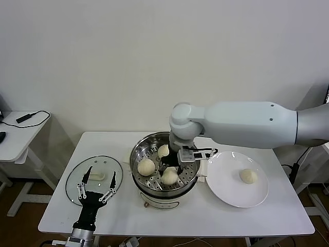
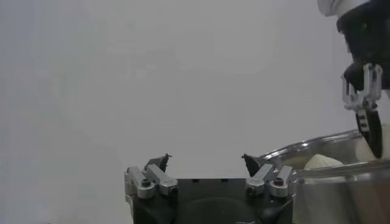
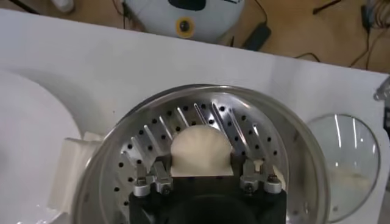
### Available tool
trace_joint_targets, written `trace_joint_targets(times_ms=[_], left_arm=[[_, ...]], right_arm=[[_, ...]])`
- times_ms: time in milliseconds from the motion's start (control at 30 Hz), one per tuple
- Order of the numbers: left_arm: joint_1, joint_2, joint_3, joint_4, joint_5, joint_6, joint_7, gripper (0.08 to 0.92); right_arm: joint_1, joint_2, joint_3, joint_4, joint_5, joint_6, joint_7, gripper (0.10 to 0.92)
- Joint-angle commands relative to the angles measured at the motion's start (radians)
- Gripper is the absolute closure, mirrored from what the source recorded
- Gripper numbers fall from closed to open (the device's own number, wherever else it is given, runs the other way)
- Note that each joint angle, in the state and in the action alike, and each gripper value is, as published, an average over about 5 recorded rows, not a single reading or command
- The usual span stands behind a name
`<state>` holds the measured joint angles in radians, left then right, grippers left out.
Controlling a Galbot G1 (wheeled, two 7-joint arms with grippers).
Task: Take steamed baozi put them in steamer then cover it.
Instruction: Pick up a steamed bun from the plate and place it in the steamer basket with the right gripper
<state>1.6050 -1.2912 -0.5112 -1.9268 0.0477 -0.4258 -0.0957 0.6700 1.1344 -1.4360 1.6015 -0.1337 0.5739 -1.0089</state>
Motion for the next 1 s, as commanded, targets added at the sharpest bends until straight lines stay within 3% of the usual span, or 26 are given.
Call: trace_joint_targets(times_ms=[33, 300, 567, 767, 1000], left_arm=[[0.0, 0.002, 0.0, 0.003, -0.002, -0.003, 0.0, 0.177], [0.001, 0.004, 0.0, 0.005, -0.008, -0.007, 0.0, 0.177], [0.001, 0.006, -0.007, 0.01, -0.016, -0.013, 0.0, 0.177], [-0.001, 0.004, -0.007, 0.01, -0.017, -0.012, -0.001, 0.177], [-0.002, 0.0, -0.004, 0.007, -0.015, -0.01, 0.0, 0.177]], right_arm=[[-0.038, 0.028, 0.004, -0.002, -0.029, 0.029, -0.04, 0.35], [-0.055, 0.037, 0.008, -0.009, -0.04, 0.007, -0.068, 0.336], [-0.073, 0.036, 0.026, -0.018, -0.072, -0.001, -0.063, 0.218], [-0.077, -0.001, 0.11, -0.029, -0.085, 0.004, -0.087, 0.203], [0.008, -0.175, 0.227, -0.075, 0.255, -0.22, -0.215, 0.203]])
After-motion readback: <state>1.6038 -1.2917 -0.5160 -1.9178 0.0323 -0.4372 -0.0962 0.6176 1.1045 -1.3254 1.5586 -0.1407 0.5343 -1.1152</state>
